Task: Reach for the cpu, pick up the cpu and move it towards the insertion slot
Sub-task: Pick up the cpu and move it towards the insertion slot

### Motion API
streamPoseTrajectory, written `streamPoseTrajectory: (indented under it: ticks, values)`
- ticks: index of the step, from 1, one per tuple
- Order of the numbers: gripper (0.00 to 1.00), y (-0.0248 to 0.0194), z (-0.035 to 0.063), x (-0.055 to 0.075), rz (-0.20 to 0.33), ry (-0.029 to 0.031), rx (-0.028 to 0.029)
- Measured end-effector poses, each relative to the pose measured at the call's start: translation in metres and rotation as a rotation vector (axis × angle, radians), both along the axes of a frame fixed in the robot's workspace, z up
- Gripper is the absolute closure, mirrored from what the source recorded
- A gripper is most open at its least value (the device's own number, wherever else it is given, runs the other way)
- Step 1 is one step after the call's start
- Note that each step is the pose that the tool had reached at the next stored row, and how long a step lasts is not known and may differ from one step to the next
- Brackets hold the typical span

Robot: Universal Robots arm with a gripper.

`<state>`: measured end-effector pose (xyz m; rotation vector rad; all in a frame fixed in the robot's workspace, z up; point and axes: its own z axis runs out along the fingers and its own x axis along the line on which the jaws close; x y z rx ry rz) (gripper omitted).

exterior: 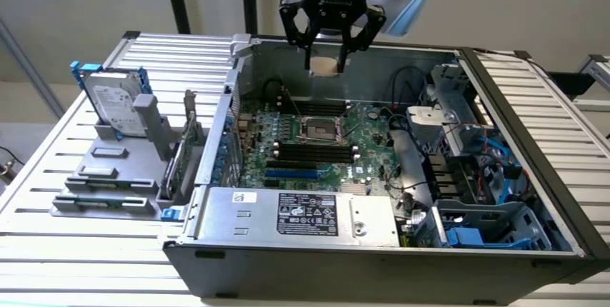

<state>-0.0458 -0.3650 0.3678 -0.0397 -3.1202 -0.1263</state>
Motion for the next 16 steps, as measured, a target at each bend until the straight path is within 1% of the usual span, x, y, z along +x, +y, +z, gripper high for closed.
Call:
streamPoseTrajectory:
  ticks: [2,3,4,9,11,15,16]
  values:
    - [0.45,0.0057,-0.0008,0.005,0.000,0.0001,-0.0024]
    - [0.45,0.0082,-0.0013,0.007,0.000,0.0000,-0.0056]
    - [0.45,0.0098,-0.0020,0.008,0.000,0.0000,-0.0088]
    - [0.45,0.0141,-0.0051,0.011,0.000,-0.0010,-0.0197]
    - [0.45,0.0155,-0.0061,0.011,0.001,-0.0043,-0.0208]
    - [0.45,0.0176,-0.0074,0.011,0.004,-0.0145,-0.0208]
    - [0.45,0.0179,-0.0077,0.011,0.004,-0.0159,-0.0209]
